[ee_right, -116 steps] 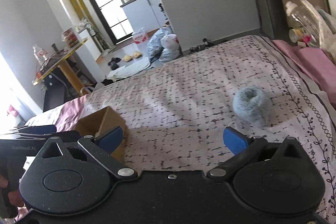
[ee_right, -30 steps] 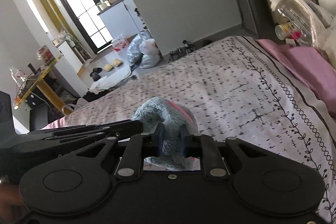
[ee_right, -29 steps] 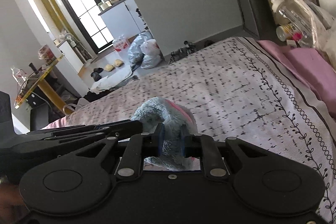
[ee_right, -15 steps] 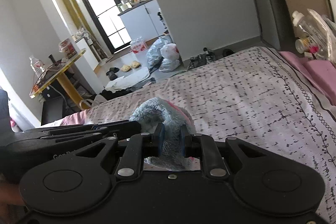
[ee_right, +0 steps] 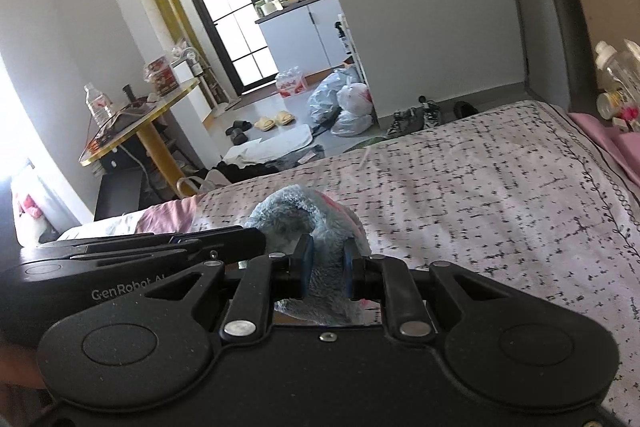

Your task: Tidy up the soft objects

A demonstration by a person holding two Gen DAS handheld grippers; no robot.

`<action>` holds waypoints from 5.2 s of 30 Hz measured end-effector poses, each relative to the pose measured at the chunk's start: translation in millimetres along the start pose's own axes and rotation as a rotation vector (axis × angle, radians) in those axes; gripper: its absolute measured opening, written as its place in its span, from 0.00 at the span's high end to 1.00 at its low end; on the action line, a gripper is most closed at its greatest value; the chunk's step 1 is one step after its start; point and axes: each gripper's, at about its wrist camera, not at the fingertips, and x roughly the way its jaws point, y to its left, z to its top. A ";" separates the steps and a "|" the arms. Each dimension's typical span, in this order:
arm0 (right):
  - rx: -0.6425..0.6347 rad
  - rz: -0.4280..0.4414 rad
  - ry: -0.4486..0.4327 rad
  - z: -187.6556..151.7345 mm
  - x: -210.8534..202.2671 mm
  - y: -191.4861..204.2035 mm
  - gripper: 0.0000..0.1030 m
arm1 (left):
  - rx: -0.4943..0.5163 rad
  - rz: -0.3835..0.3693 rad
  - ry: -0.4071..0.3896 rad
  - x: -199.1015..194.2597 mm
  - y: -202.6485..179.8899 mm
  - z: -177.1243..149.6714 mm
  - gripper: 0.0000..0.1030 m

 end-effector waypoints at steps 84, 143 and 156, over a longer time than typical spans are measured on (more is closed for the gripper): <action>0.028 0.123 0.061 -35.5 69.6 -3.5 0.44 | -0.134 -0.009 0.091 48.0 53.1 -20.1 0.26; -0.091 0.129 0.156 -11.8 53.3 62.0 0.17 | -0.334 0.159 0.090 -32.0 125.6 -23.3 0.13; -0.080 0.147 0.139 -6.8 -20.4 45.9 0.05 | -0.254 0.244 0.070 -96.5 66.7 -37.7 0.05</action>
